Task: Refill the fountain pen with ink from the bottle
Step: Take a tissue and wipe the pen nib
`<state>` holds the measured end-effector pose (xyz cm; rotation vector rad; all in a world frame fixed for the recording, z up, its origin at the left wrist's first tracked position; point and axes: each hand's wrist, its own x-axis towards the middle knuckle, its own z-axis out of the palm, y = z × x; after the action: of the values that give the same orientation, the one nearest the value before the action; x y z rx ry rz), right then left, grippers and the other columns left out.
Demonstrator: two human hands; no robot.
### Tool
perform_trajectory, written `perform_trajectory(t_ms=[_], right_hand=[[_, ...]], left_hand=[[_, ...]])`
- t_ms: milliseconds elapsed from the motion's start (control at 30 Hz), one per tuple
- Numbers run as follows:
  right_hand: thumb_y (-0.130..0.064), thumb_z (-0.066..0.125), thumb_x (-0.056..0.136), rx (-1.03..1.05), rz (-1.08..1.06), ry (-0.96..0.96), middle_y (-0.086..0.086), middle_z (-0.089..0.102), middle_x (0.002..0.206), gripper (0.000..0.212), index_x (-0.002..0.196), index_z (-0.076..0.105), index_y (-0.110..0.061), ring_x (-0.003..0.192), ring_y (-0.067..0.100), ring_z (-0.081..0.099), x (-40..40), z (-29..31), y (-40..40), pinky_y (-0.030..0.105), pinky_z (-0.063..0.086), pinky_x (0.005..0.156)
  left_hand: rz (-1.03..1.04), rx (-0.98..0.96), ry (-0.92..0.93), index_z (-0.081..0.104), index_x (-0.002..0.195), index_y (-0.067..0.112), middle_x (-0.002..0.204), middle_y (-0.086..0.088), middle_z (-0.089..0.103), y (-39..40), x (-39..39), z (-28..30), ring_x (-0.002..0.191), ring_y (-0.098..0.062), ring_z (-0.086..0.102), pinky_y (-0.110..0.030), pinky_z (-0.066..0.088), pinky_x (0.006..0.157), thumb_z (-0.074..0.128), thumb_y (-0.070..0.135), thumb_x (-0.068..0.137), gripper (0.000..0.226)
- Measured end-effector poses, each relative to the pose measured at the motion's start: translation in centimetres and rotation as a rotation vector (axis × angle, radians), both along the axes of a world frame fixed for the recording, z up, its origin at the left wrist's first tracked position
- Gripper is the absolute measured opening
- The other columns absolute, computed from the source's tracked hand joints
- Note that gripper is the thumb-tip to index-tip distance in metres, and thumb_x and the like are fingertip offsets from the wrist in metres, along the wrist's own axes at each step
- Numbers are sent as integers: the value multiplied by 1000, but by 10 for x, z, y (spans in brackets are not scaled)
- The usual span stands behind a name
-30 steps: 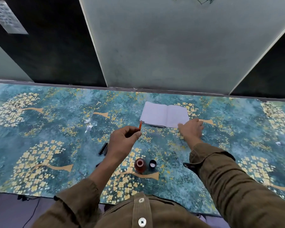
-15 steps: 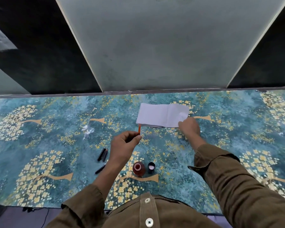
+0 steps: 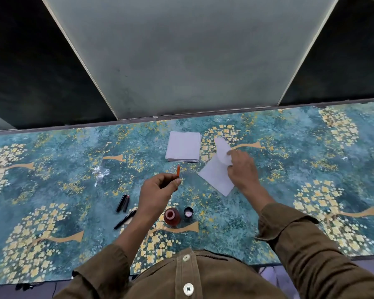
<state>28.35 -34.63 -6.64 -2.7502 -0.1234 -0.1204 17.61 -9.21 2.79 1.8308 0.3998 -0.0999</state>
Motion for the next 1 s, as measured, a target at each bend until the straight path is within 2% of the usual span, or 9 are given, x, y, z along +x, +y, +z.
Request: perform_trajectory(t_ms=[267,333,433,533,633,733,867,933,1000], right_hand=[[-8,72,70,-20,214,-20,9,63,87,20,90,69,-10,83,35,60,-37,-20,5,39,44,71],[-23,76,73,0,266,-27,7,62,86,20,87,68,-12,83,32,60,-42,-22,8,38,42,71],[-58,60,86,67,202,81,3,61,93,44,91,67,-15,89,22,53,-45,-16,13,38,43,78],[-47,57,94,184,-38,107,8,60,106,39,103,66,-10,100,28,56,-34,-5,15,39,48,81],[-40,62,92,15,-183,309,14,49,132,51,127,52,-4,123,34,47,-21,4,17,46,47,94],[-36,64,92,-38,-222,402,18,45,138,57,133,46,-2,129,37,44,-15,9,24,47,45,99],[-27,66,88,90,-279,489,16,58,118,45,123,50,-2,111,38,59,-6,7,25,37,46,75],[-25,66,86,101,-294,490,8,53,86,23,95,54,-9,83,33,59,-5,5,23,31,38,58],[-19,64,84,117,-271,486,1,35,63,33,63,39,-15,55,23,39,-8,5,22,29,24,46]], left_hand=[[5,0,-21,75,94,16,78,2,74,-2,-5,2,66,3,67,-13,51,57,73,15,89,6],[12,-4,-15,75,95,17,80,-1,75,-2,-6,1,66,1,67,-15,52,58,74,16,88,7],[14,-11,-23,75,96,15,81,-4,74,-5,-7,2,66,1,66,-14,52,58,74,15,88,8],[19,-15,-30,75,96,16,80,-3,74,-5,-8,3,67,1,67,-15,53,59,74,16,88,8],[15,-16,-30,75,97,16,81,-3,75,-7,-10,3,68,0,67,-16,54,60,74,17,88,9],[21,-28,-34,74,94,18,81,-4,75,-8,-12,5,69,-1,67,-16,53,59,74,17,88,6],[30,-44,-47,74,92,20,81,-2,75,-6,-14,8,68,-1,67,-15,52,59,73,16,89,6],[27,-49,-54,73,90,22,79,0,74,-6,-16,10,68,-1,67,-15,52,59,73,16,89,7],[24,-47,-59,73,89,24,79,0,74,-5,-17,11,69,-2,68,-16,53,59,73,17,89,7]])
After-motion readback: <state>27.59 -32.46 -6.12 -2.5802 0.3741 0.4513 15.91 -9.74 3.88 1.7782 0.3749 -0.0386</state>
